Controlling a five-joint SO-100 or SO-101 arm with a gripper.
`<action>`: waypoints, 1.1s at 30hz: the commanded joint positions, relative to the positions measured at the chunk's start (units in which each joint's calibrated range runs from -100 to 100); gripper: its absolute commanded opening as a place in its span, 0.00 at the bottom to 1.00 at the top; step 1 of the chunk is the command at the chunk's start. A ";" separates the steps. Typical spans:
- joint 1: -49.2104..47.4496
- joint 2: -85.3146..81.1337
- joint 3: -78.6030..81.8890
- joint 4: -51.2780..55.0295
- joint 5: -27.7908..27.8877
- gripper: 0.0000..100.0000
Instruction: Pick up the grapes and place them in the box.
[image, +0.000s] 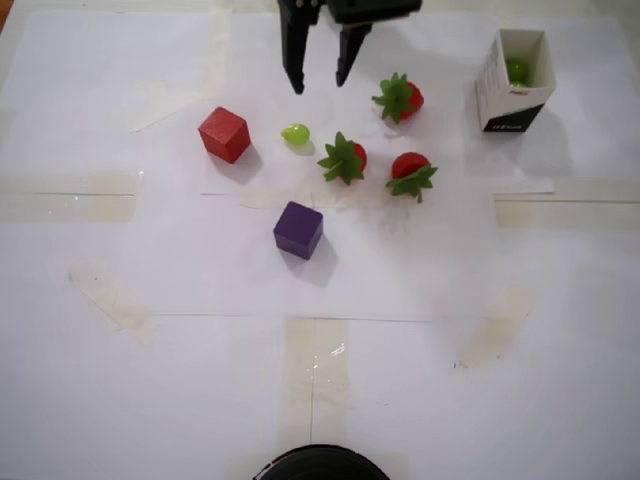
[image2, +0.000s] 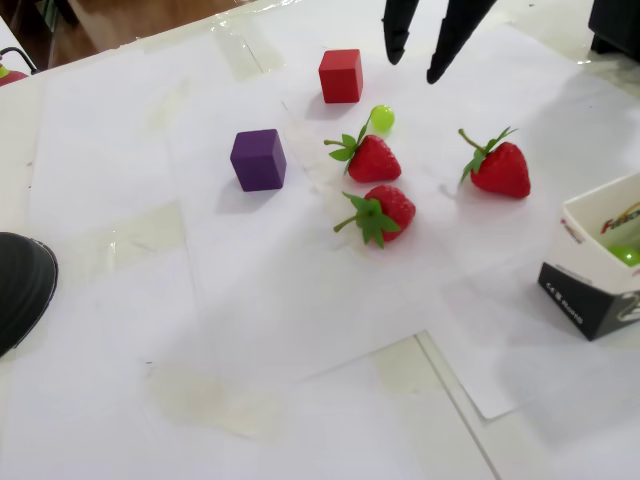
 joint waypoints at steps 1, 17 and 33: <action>0.77 -2.68 -0.15 -1.32 0.54 0.16; 2.61 5.49 1.40 -10.47 2.98 0.23; 3.35 10.05 6.04 -17.82 3.32 0.23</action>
